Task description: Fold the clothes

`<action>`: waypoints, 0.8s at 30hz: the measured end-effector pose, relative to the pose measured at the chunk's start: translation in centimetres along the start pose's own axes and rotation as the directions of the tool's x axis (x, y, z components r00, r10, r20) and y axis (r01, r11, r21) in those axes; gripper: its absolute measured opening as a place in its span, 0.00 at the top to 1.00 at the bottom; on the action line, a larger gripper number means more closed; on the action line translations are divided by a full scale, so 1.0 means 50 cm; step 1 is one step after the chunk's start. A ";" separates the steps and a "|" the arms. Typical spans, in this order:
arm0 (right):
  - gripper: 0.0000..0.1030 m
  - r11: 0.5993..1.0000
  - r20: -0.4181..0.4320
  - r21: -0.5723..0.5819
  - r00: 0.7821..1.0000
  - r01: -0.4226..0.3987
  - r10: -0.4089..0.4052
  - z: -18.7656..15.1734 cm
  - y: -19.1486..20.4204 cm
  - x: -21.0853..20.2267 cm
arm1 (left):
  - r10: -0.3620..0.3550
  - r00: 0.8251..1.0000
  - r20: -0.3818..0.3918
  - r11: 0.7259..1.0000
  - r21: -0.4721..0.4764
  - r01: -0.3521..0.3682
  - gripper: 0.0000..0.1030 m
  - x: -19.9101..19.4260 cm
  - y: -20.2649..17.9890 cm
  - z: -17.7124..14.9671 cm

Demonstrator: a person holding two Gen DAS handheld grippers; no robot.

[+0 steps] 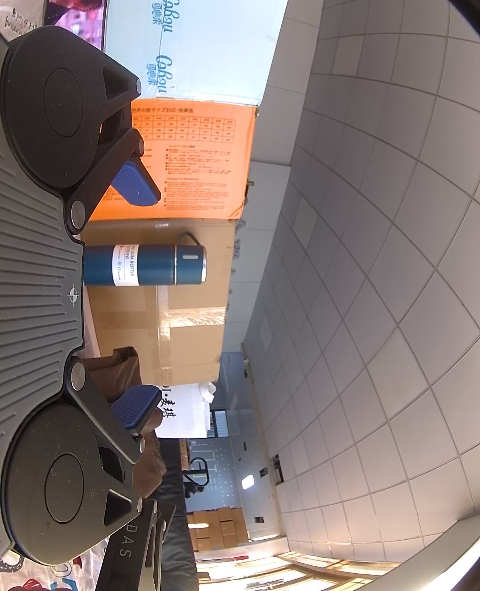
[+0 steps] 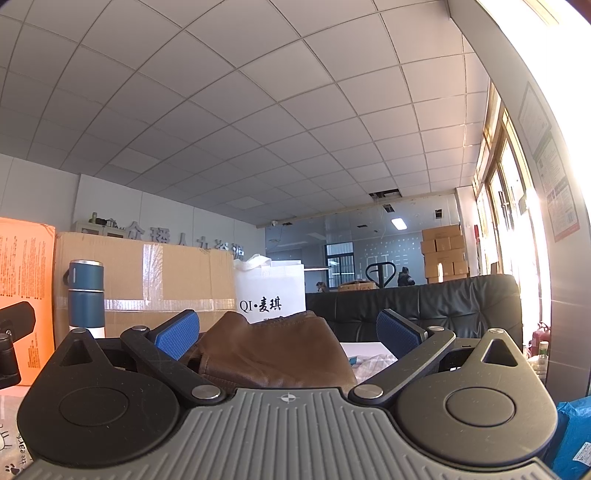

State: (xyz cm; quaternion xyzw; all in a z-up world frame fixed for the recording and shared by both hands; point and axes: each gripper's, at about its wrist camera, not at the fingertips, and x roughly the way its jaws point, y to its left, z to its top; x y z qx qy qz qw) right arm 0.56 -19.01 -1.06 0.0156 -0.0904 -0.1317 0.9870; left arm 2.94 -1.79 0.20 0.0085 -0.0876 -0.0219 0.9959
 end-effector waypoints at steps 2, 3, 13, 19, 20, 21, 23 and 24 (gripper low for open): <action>0.00 1.000 -0.002 -0.001 1.000 -0.002 0.002 0.001 -0.001 0.001 | 0.000 1.000 0.000 1.000 0.000 0.000 0.00 0.000 0.000 0.000; 0.00 1.000 -0.003 -0.001 1.000 -0.002 0.002 0.001 -0.001 0.002 | 0.000 1.000 0.000 1.000 0.000 0.000 0.00 0.001 0.000 0.000; 0.00 1.000 -0.004 -0.002 1.000 -0.005 0.005 0.002 -0.002 0.002 | 0.000 1.000 -0.002 1.000 0.001 0.000 0.00 -0.001 -0.001 -0.001; 0.00 1.000 -0.004 -0.002 1.000 -0.005 0.005 0.001 -0.002 0.002 | -0.001 1.000 -0.002 1.000 0.001 0.001 0.00 -0.002 -0.001 -0.001; 0.00 1.000 -0.004 -0.002 1.000 -0.005 0.005 0.001 -0.002 0.002 | -0.001 1.000 -0.002 1.000 0.001 0.001 0.00 -0.002 -0.001 -0.001; 0.00 1.000 -0.004 -0.002 1.000 -0.005 0.005 0.001 -0.002 0.002 | -0.002 1.000 -0.003 1.000 0.001 0.002 0.00 -0.002 -0.002 -0.001; 0.00 1.000 -0.004 -0.002 1.000 -0.005 0.005 0.001 -0.001 0.002 | -0.002 1.000 -0.003 1.000 0.002 0.002 0.00 -0.001 -0.002 -0.002; 0.00 1.000 -0.004 -0.002 1.000 -0.005 0.005 0.002 -0.001 0.002 | -0.002 1.000 -0.003 1.000 0.001 0.002 0.00 0.000 -0.002 -0.001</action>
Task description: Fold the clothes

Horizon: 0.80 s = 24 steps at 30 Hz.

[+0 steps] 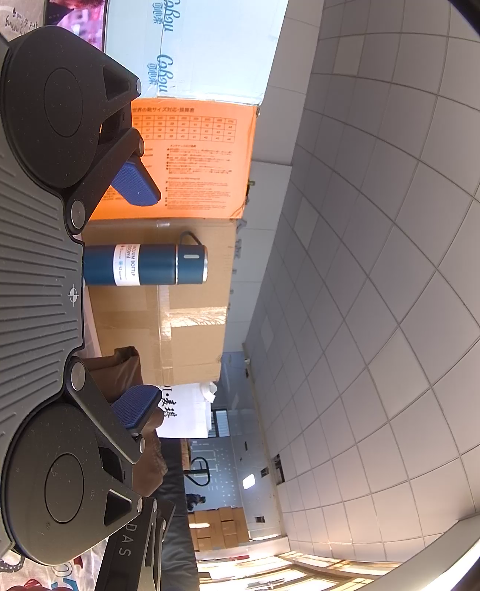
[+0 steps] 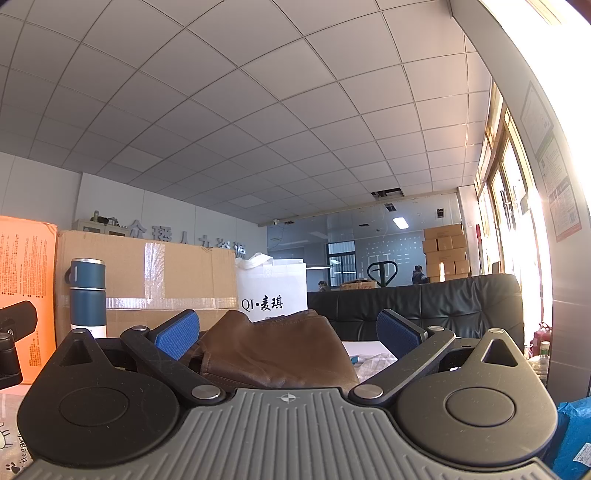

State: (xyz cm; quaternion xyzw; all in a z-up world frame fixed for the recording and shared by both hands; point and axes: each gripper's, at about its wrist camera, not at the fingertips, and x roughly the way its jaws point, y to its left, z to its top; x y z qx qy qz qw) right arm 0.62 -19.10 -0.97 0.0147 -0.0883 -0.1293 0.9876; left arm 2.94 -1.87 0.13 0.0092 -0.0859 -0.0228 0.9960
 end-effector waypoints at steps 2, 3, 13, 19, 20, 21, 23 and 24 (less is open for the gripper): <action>0.00 1.000 0.000 0.000 1.000 0.000 0.000 0.000 0.000 0.000 | -0.001 1.000 0.000 1.000 0.000 0.001 0.00 0.000 0.000 0.000; 0.00 1.000 0.000 0.000 1.000 0.000 0.000 0.000 0.000 0.000 | -0.001 1.000 0.000 1.000 0.000 0.001 0.00 0.000 0.000 0.000; 0.00 1.000 0.000 0.000 1.000 0.000 0.000 0.000 0.000 0.000 | -0.001 1.000 -0.001 1.000 -0.001 0.001 0.00 0.001 0.001 0.000; 0.00 1.000 0.000 0.000 1.000 0.000 0.000 0.000 0.000 0.000 | -0.001 1.000 -0.004 1.000 -0.002 0.001 0.00 0.003 0.002 -0.001; 0.00 1.000 0.000 0.000 1.000 0.000 0.000 0.000 0.000 0.000 | -0.001 1.000 -0.004 1.000 -0.002 0.001 0.00 0.003 0.002 -0.001; 0.00 1.000 0.000 0.000 1.000 -0.001 0.001 0.000 0.000 0.001 | -0.001 1.000 -0.004 1.000 -0.002 0.001 0.00 0.003 0.002 -0.001; 0.00 1.000 0.000 0.000 1.000 0.000 0.000 0.000 0.000 0.001 | -0.002 1.000 -0.004 1.000 -0.001 0.002 0.00 0.004 0.002 -0.001; 0.00 1.000 0.000 0.001 1.000 -0.001 0.001 0.000 0.000 0.001 | -0.002 1.000 -0.004 1.000 -0.002 0.002 0.00 0.004 0.003 -0.001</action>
